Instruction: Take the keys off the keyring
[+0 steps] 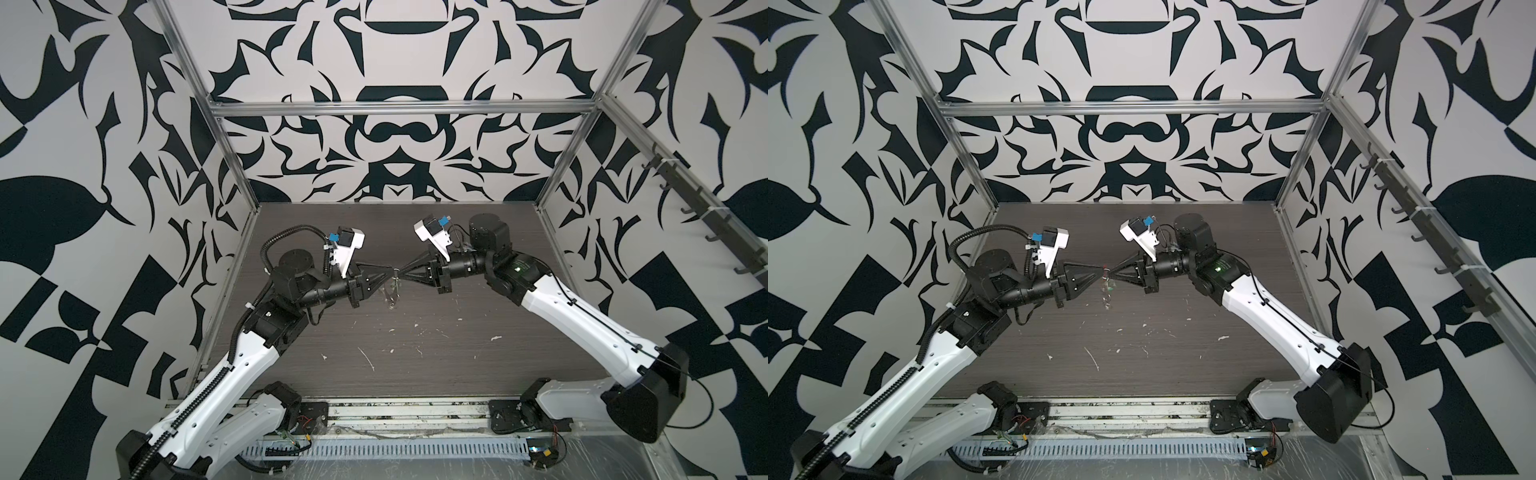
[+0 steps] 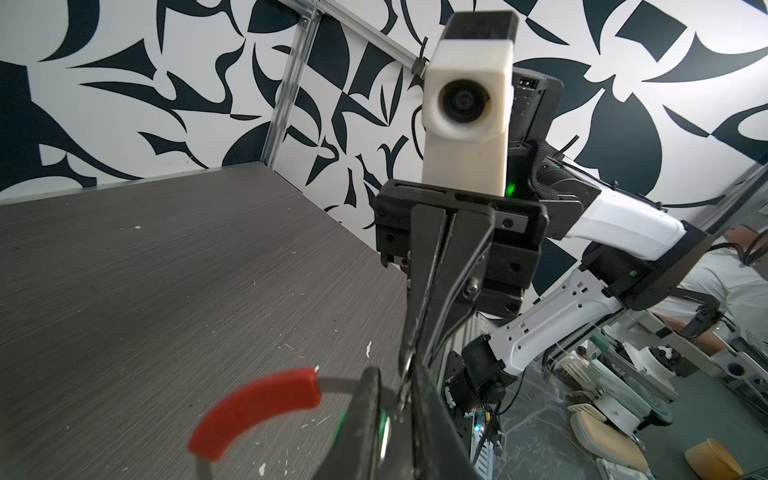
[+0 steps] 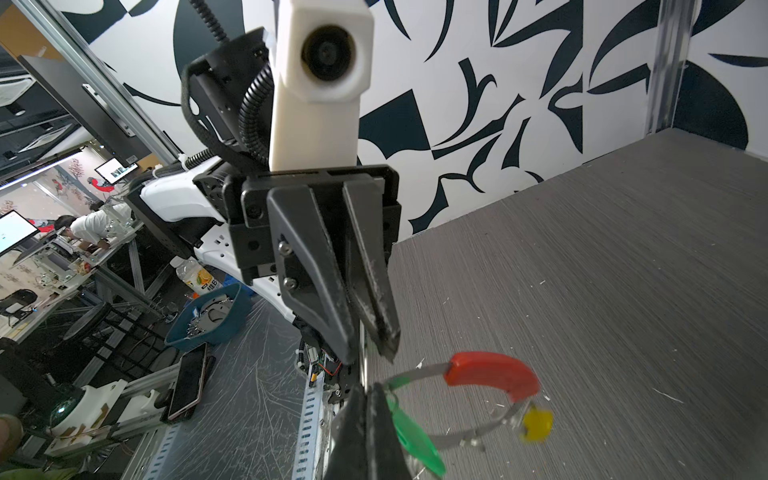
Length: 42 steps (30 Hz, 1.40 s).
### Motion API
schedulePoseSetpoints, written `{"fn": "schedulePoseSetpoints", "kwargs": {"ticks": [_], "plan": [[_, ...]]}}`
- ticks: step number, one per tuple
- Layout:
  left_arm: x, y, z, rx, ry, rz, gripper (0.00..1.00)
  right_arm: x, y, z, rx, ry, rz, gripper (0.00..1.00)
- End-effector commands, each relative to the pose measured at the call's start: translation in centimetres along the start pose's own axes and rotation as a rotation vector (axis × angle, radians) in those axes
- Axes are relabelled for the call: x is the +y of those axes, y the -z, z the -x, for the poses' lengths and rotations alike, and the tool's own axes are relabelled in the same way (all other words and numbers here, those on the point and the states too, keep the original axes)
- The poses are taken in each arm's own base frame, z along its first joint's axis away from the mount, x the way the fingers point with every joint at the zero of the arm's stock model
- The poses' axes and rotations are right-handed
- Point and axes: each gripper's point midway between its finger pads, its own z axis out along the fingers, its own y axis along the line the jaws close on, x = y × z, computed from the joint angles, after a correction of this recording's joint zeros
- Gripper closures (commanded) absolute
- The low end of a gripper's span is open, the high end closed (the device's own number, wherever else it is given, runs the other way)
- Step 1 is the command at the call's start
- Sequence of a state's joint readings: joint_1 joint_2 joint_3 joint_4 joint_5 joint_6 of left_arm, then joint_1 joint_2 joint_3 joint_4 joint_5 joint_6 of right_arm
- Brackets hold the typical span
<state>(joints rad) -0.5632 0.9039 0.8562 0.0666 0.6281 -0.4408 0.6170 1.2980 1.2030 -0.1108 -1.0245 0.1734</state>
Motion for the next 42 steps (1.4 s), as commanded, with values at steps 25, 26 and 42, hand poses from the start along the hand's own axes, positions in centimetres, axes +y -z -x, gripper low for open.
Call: {"fn": "schedulePoseSetpoints", "kwargs": {"ticks": [25,26,42], "plan": [[0.2,1.1,1.4,-0.192,0.033,0.002,1.00,1.4,1.9,4.7,-0.220,0.133,-0.131,0.55],[0.1,1.4,1.7,-0.221,0.027,0.004,1.00,1.6,2.3,5.2,-0.254,0.143,-0.144,0.54],[-1.5,3.0,3.8,-0.356,-0.020,-0.036,1.00,1.8,1.7,6.0,-0.357,0.106,-0.165,0.47]]}}
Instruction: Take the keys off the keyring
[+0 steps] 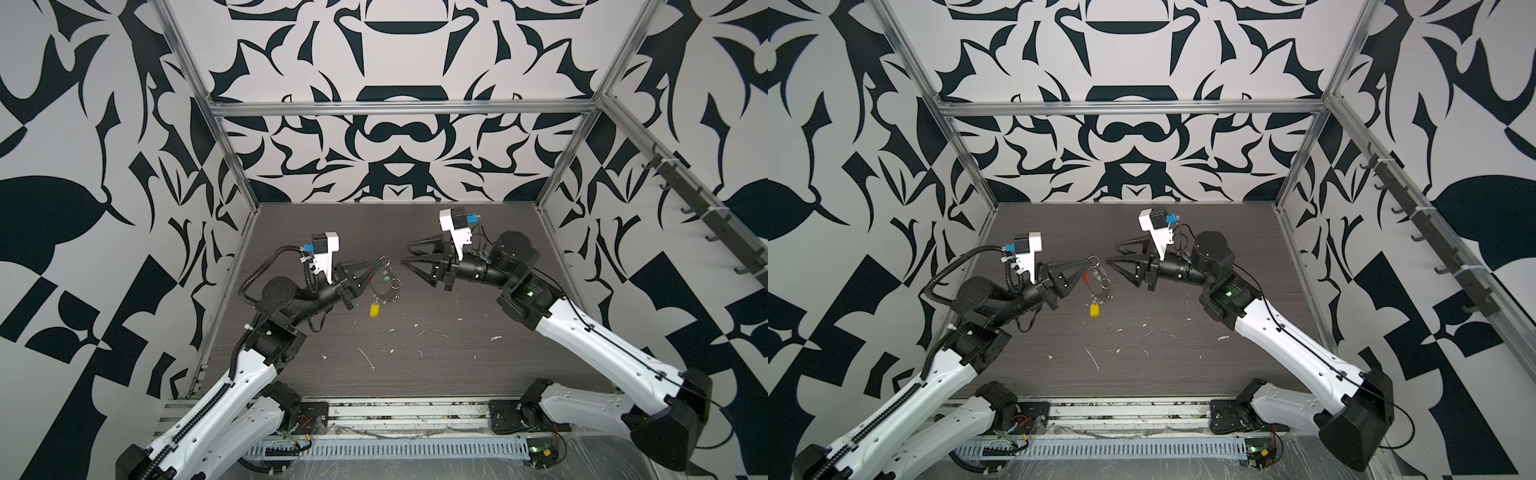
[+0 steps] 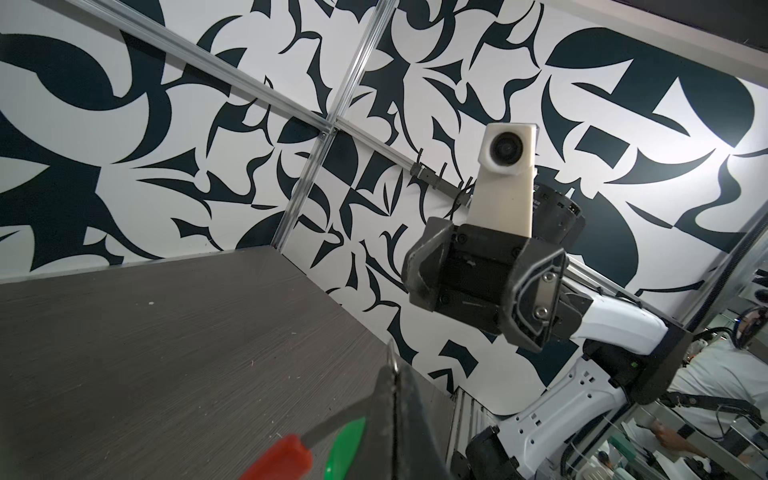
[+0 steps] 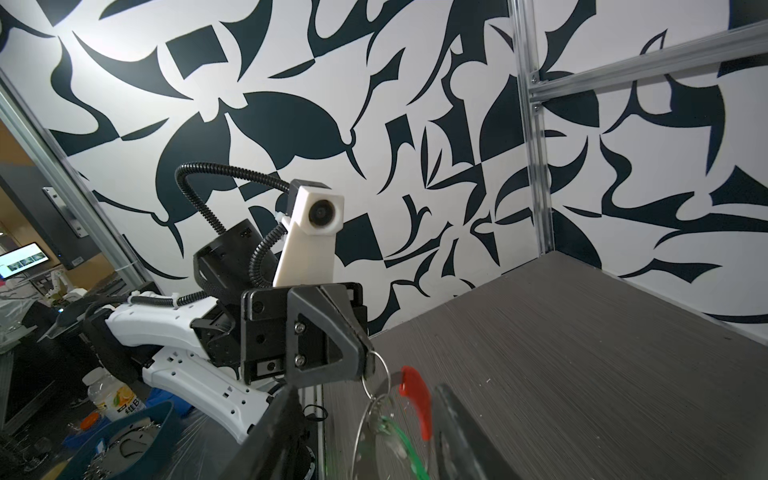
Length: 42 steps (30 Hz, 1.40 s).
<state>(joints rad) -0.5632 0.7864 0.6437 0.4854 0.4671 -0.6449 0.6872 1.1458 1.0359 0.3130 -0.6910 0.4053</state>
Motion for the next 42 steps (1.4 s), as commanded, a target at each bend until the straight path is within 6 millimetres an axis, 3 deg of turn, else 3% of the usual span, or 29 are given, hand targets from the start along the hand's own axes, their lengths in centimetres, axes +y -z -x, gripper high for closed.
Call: {"fn": "schedulePoseSetpoints", "kwargs": {"ticks": [1,4,14,21,32,36,42], "plan": [[-1.4,0.2,1.3,-0.045,-0.029,-0.049,1.00,0.3,-0.3,0.8,-0.021,0.015,0.004,0.49],[-2.1,0.3,1.1,-0.017,-0.050,-0.074,1.00,-0.1,-0.4,0.3,0.018,0.026,-0.017,0.54],[-3.3,0.4,0.9,0.011,-0.115,-0.124,1.00,0.4,0.4,-1.0,0.077,0.068,-0.024,0.57],[-4.0,0.3,1.1,0.026,-0.129,-0.158,1.00,1.0,0.1,-2.9,0.156,0.086,0.018,0.49],[-4.6,0.2,1.1,0.042,-0.121,-0.190,1.00,2.3,-1.0,-4.4,0.221,0.128,0.072,0.47],[-4.7,0.1,0.9,0.053,-0.110,-0.201,1.00,2.3,-1.3,-4.3,0.219,0.147,0.061,0.51],[-4.3,0.1,0.9,0.047,-0.104,-0.183,1.00,2.5,-1.5,-4.3,0.224,0.153,0.068,0.64]]}}
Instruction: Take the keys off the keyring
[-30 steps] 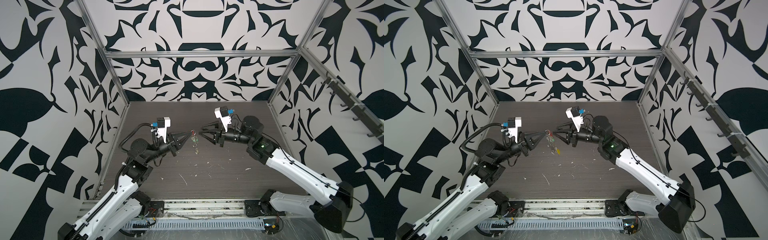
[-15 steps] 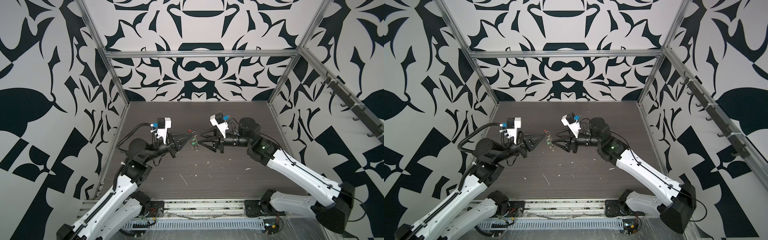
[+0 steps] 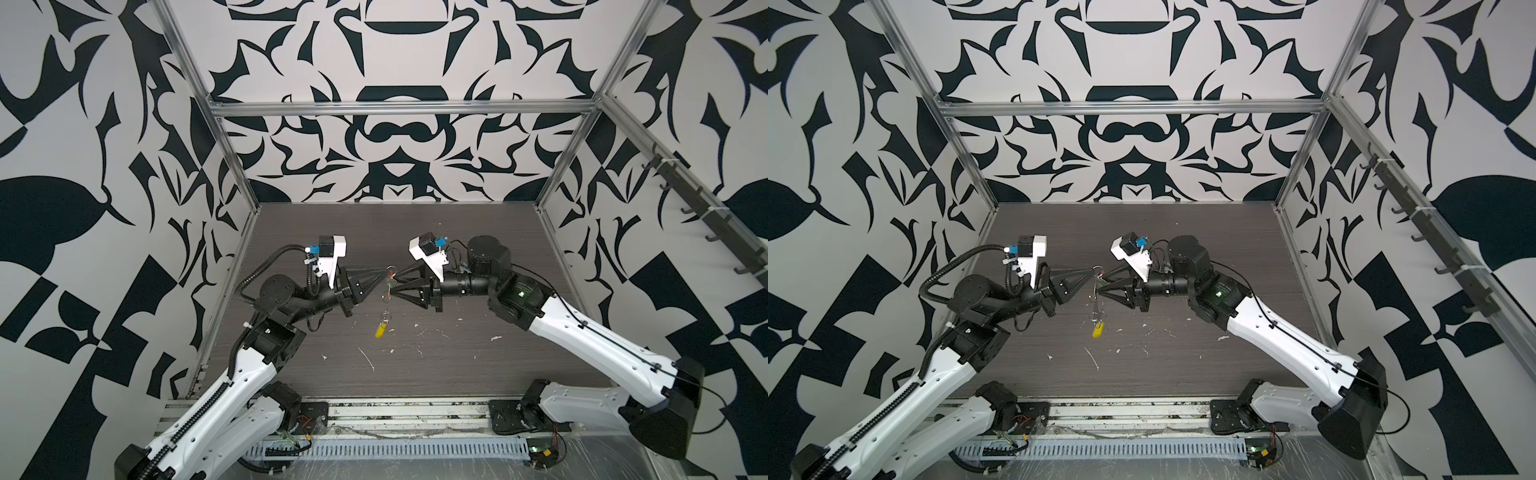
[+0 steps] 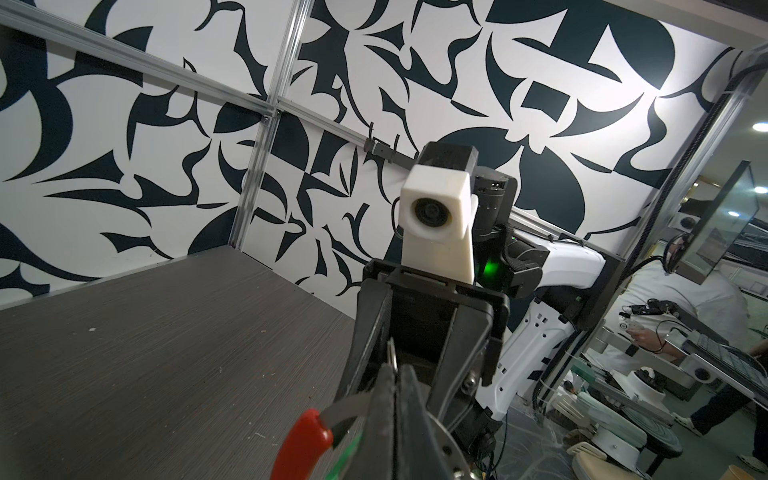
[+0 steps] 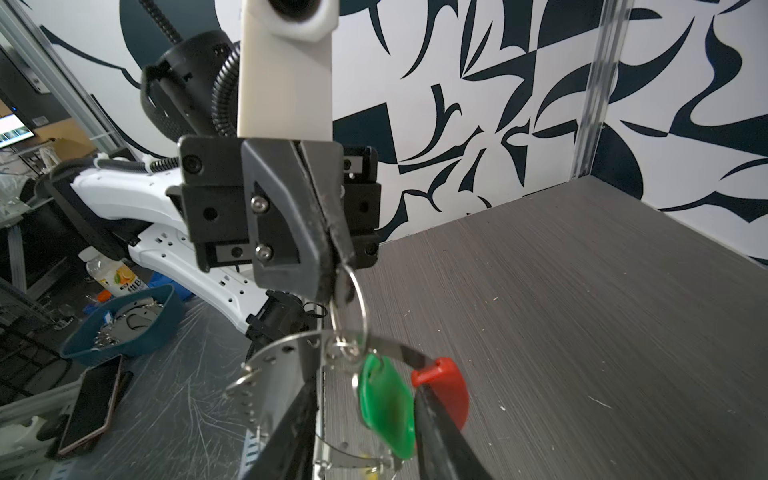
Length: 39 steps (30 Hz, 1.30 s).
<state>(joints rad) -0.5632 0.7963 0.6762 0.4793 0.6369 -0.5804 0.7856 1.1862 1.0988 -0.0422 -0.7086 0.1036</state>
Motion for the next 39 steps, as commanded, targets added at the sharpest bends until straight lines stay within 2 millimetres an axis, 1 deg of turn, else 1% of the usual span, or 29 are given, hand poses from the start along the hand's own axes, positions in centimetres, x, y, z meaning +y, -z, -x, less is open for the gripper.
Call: {"fn": "schedulePoseSetpoints", "kwargs": {"ticks": [1,4,9,12,14,15,19,24,35,39], "plan": [[-1.4,0.0,1.8,-0.040,-0.034,-0.031,1.00,1.0,0.4,2.5,-0.053,0.067,0.010,0.65],[-1.4,0.0,1.9,-0.042,-0.032,-0.032,1.00,0.8,0.2,2.4,-0.049,0.065,0.007,0.69],[-1.5,0.0,2.0,-0.042,-0.026,-0.037,1.00,0.8,0.2,2.4,-0.050,0.069,-0.001,0.77],[-1.4,0.0,1.9,-0.041,-0.021,-0.037,1.00,0.9,0.1,2.5,-0.052,0.071,0.001,0.86],[-1.5,0.0,2.0,-0.044,-0.023,-0.035,1.00,0.8,0.1,2.5,-0.052,0.072,-0.005,0.96],[-1.4,0.0,2.1,-0.046,-0.022,-0.029,1.00,0.8,0.2,2.5,-0.053,0.072,-0.009,1.00],[-1.1,0.2,2.1,-0.053,-0.025,-0.004,1.00,0.6,0.5,2.6,-0.055,0.069,-0.029,1.00],[-1.3,0.5,2.0,-0.043,-0.040,0.008,1.00,0.6,1.0,2.7,-0.053,0.074,-0.057,1.00],[-1.5,0.7,1.5,0.007,-0.044,0.018,1.00,0.4,1.5,3.0,0.012,0.080,-0.101,1.00],[-1.5,0.6,1.2,0.023,-0.034,0.016,1.00,0.4,1.7,3.6,0.012,0.094,-0.112,1.00]]}}
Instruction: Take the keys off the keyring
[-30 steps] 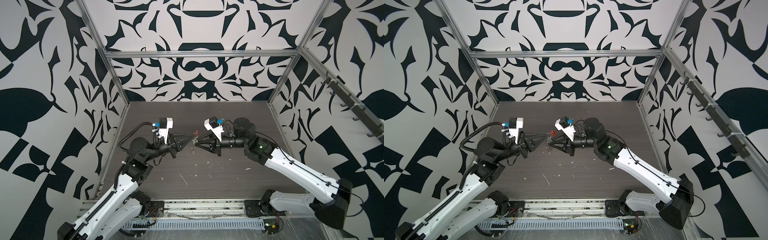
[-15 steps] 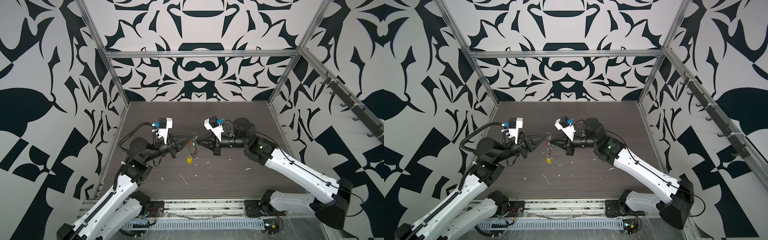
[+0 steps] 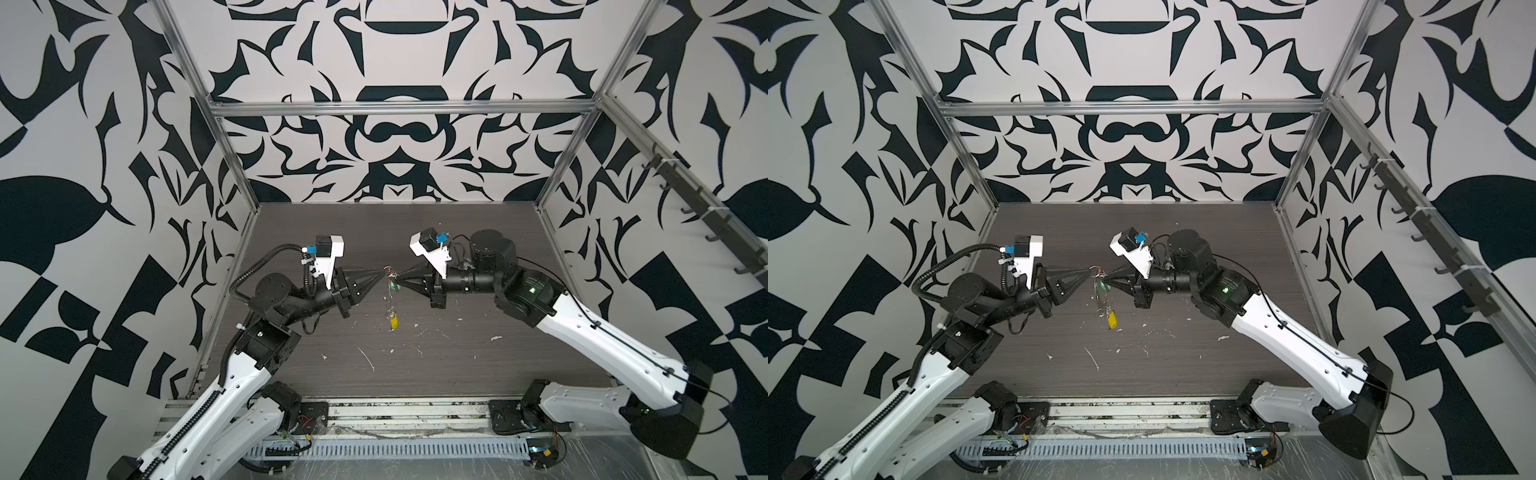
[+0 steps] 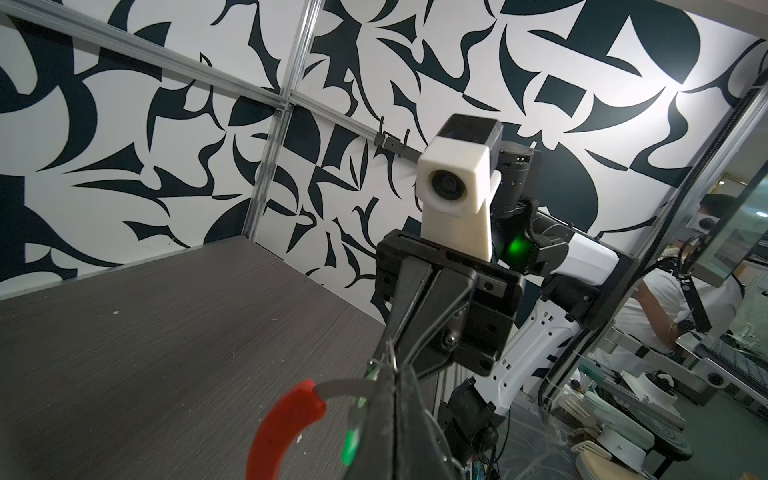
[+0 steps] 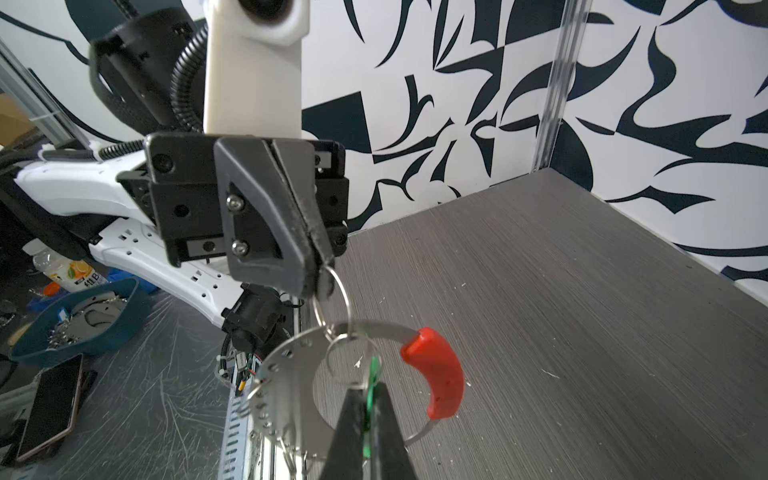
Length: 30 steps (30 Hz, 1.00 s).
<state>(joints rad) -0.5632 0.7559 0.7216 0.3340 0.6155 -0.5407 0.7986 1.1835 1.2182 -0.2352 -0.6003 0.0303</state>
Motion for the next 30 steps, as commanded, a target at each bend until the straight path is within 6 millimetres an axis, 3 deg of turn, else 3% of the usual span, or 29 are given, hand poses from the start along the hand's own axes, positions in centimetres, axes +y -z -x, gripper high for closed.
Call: {"fn": "schedulePoseSetpoints", "kwargs": {"ticks": [1,24,30], "plan": [[-1.1,0.2,0.9,-0.001,-0.031,-0.023,1.00,0.6,0.9,2.5,-0.040,0.058,-0.013,1.00],[-0.5,1.0,0.4,0.043,-0.039,0.061,1.00,0.6,1.0,4.2,-0.023,0.071,-0.024,1.00],[-0.3,1.3,0.6,0.030,-0.042,0.091,1.00,0.3,1.1,3.9,-0.021,0.066,-0.041,1.00]]}}
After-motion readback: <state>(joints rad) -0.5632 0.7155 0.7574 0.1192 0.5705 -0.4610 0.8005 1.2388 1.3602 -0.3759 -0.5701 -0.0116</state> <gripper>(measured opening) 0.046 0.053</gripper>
